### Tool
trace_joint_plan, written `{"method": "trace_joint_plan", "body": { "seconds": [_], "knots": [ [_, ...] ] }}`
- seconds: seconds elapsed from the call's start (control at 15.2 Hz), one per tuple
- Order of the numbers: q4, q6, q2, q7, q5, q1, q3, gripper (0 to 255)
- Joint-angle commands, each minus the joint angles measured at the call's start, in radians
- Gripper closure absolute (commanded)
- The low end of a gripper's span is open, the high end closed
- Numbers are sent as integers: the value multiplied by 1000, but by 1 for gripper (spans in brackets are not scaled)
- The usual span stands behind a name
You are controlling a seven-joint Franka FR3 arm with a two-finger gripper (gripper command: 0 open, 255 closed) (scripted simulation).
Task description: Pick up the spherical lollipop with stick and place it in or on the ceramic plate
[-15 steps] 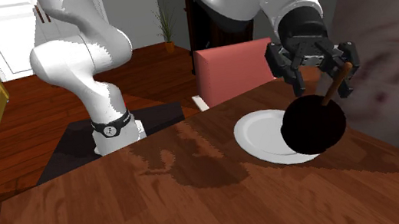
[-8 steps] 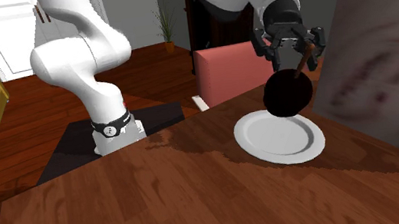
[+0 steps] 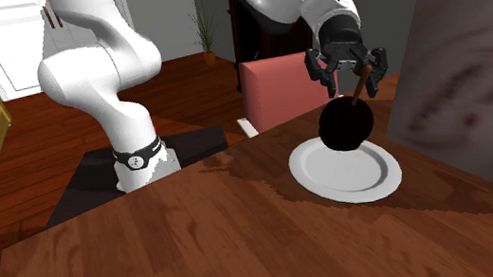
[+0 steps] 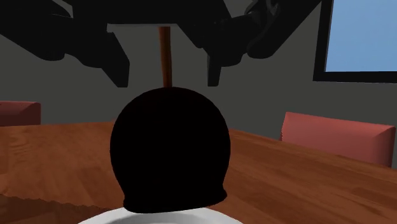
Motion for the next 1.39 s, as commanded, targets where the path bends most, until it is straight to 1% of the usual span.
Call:
{"method": "trace_joint_plan", "body": {
  "seconds": [0.0,0.59,1.12,1.19,1.32],
  "knots": [
    [-4,-3,24,23,-16,3,-2,255],
    [-14,-28,146,131,-85,32,-22,255],
    [-14,-29,146,131,-85,31,-21,255],
    [-15,-28,145,131,-85,30,-21,0],
    [-16,-27,143,130,-84,29,-21,0]
  ]
}}
